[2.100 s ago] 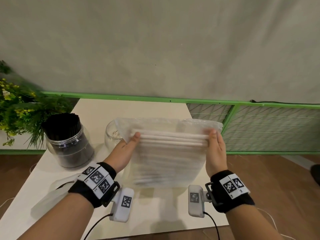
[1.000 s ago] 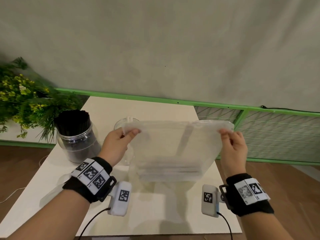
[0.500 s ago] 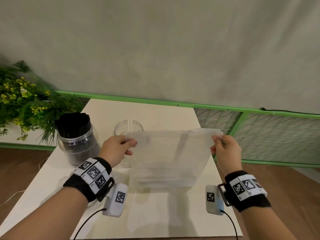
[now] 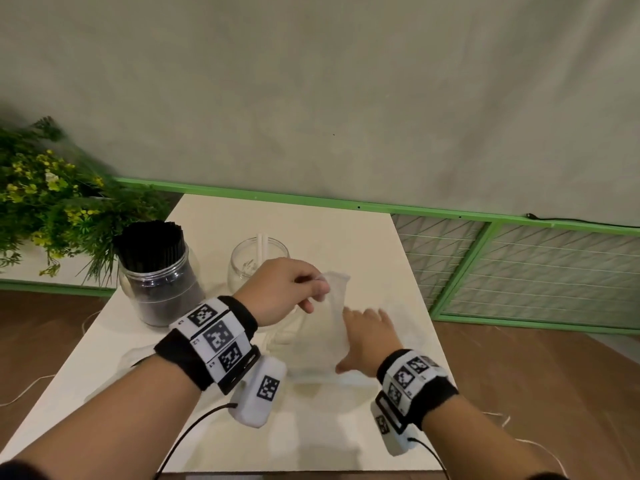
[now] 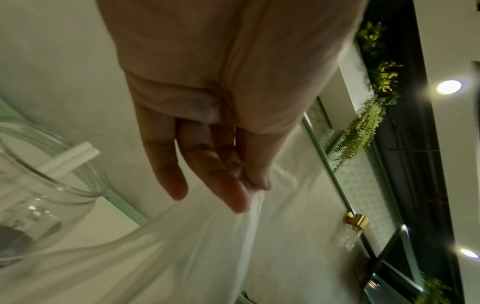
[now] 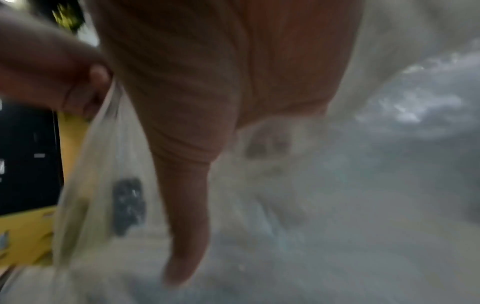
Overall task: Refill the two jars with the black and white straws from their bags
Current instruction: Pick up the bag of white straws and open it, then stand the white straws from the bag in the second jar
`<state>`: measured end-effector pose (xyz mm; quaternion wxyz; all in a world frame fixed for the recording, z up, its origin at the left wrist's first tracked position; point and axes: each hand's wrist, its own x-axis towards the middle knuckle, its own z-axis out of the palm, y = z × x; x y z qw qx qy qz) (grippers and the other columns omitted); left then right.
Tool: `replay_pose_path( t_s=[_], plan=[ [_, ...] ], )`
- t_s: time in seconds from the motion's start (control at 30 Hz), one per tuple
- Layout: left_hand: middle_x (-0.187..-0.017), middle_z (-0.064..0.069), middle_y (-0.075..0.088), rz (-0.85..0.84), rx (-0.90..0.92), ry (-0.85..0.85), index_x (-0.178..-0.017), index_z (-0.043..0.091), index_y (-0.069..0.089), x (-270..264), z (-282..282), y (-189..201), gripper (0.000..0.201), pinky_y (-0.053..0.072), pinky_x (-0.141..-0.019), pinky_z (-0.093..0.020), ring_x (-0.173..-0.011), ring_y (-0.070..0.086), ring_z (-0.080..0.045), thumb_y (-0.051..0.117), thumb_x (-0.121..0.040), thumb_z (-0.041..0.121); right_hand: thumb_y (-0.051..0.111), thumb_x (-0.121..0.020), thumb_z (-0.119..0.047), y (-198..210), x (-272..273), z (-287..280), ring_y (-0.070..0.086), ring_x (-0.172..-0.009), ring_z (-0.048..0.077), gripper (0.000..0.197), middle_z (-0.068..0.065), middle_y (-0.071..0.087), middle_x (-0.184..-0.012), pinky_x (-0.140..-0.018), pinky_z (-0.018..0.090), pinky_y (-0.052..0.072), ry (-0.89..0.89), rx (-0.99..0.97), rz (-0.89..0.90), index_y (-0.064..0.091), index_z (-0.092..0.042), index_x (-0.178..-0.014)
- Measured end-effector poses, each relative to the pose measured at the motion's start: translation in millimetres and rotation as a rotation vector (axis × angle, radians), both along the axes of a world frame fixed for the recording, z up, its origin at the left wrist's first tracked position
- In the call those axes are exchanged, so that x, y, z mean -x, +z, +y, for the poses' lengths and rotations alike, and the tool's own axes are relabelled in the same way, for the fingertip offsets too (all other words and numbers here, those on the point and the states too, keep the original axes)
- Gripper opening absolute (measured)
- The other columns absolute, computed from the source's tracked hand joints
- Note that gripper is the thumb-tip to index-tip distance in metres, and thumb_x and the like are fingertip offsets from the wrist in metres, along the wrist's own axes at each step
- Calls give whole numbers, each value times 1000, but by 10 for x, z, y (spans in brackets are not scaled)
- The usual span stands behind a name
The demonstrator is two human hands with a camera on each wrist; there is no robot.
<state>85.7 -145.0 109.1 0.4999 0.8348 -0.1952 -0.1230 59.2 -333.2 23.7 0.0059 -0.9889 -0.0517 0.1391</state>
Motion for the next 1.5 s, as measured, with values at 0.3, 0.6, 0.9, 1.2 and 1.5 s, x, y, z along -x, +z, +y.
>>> replay_pose_path(
  t_s=[0.3, 0.6, 0.9, 1.2, 1.5],
  plan=[
    [-94, 2, 67, 91, 284, 205, -105, 30, 65, 69, 418, -252, 23, 52, -79, -33, -83, 67, -17, 69, -84, 21, 66, -88, -25, -2, -6, -511, 60, -101, 25, 25, 7, 64, -107, -84, 33, 46, -177, -620, -131, 62, -9, -108],
    [-129, 12, 58, 280, 305, 93, -138, 29, 36, 349, 673, -647, 101, 45, -100, -33, -122, 52, -5, 90, -52, 36, 62, -88, -11, 509, 59, -39, 60, -88, 11, 7, 1, 65, -85, -83, 32, 45, -63, -1374, -72, 66, -6, -86],
    [-97, 9, 74, 76, 393, 355, -106, 19, 64, 177, 1407, -238, 59, 53, -73, -16, -92, 69, -5, 91, -53, 16, 75, -82, -21, 602, -80, 1016, 56, -122, 24, 46, 8, 64, -125, -106, 45, 41, 249, -1411, 32, 61, -6, -123],
    [-103, 9, 73, 172, 306, 418, -109, 20, 64, 197, 2176, -486, 67, 54, -79, -18, -97, 68, -6, 89, -49, 35, 80, -75, -11, 227, -243, 1774, 60, -108, -5, 43, -7, 69, -111, -98, 19, 45, 191, -1278, 0, 65, -10, -115],
    [-103, 3, 72, 426, 233, 532, -114, 20, 62, 141, 2455, -1308, 53, 52, -88, -34, -98, 66, -12, 84, -66, 18, 59, -95, -20, -392, -260, 2226, 56, -116, 6, 31, 4, 59, -126, -98, 20, 43, -25, -862, 191, 54, -21, -125]
  ],
)
